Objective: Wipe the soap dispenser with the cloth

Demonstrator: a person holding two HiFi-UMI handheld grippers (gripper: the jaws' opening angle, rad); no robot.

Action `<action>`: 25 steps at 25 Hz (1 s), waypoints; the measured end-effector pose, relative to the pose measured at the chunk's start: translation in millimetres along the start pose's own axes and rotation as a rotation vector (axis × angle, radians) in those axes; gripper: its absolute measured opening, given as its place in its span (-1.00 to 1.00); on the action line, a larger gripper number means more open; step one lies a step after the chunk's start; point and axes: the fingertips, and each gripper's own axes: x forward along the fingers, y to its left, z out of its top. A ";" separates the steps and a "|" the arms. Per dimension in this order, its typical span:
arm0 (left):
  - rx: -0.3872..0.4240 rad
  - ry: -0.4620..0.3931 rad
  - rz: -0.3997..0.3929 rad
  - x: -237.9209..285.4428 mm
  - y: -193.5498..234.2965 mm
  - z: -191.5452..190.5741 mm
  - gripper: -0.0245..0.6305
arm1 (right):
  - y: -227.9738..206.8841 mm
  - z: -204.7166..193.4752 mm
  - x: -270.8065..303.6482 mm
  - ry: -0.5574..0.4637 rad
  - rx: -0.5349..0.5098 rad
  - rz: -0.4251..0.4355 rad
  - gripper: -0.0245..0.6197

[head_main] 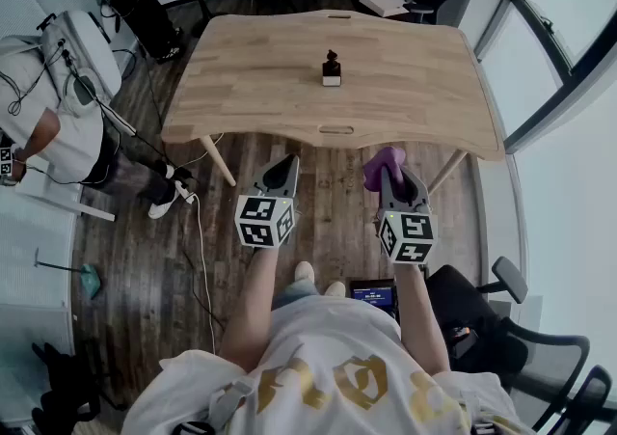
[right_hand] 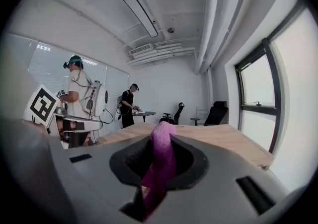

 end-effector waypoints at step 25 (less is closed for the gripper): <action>0.004 0.003 0.027 5.3 1.0 0.1 -0.90 | -15.3 -4.0 5.6 -0.008 0.049 0.034 -0.76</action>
